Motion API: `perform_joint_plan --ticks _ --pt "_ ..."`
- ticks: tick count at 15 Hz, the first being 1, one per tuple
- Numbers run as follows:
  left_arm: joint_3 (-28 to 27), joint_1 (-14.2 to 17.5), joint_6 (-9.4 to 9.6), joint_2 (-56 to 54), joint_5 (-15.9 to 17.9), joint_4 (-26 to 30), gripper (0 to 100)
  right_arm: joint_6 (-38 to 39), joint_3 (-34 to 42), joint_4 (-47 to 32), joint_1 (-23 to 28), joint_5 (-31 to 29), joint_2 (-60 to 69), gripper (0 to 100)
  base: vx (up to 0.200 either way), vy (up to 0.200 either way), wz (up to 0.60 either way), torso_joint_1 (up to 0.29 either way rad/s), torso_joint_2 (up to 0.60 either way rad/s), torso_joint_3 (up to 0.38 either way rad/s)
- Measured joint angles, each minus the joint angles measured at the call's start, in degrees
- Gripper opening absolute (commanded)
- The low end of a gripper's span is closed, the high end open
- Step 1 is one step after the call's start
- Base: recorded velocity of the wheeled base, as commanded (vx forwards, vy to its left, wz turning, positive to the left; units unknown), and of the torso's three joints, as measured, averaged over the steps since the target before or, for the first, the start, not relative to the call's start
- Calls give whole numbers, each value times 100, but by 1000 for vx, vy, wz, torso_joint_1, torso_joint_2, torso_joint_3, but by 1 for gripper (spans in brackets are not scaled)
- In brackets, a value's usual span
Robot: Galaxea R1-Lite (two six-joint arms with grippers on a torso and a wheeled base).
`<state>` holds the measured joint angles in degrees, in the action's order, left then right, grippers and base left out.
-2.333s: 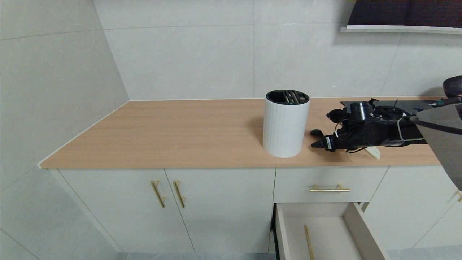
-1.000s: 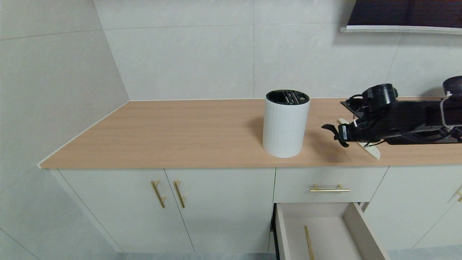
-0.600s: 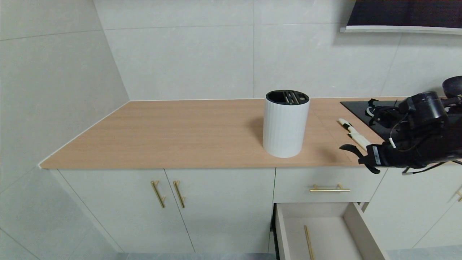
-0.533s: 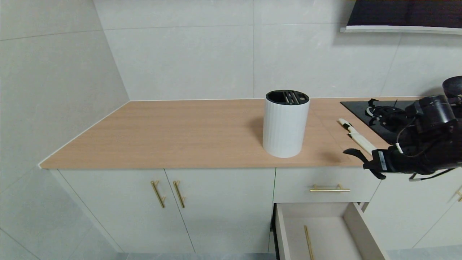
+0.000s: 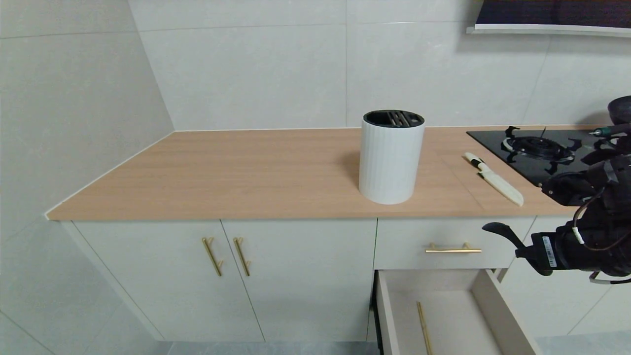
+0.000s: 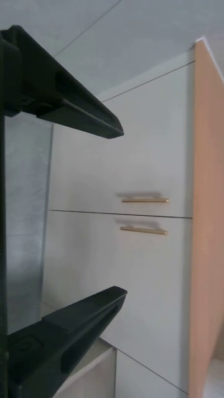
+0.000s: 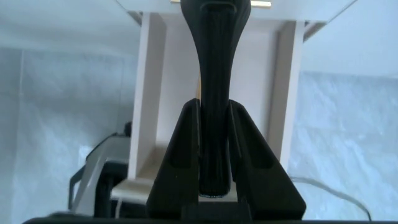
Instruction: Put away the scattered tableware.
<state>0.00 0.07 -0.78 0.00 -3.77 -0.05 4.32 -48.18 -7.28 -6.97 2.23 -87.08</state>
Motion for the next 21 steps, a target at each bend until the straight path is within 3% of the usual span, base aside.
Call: perform_joint_plan --ticks 12,21 --pt "0 0 0 0 0 2 100 -9 378 707 -29 1 -289 0 0 0 0 -159 480 314" --pt "0 0 0 0 0 0 100 -27 596 1236 -73 -183 -1065 0 0 0 0 -54 358 301"
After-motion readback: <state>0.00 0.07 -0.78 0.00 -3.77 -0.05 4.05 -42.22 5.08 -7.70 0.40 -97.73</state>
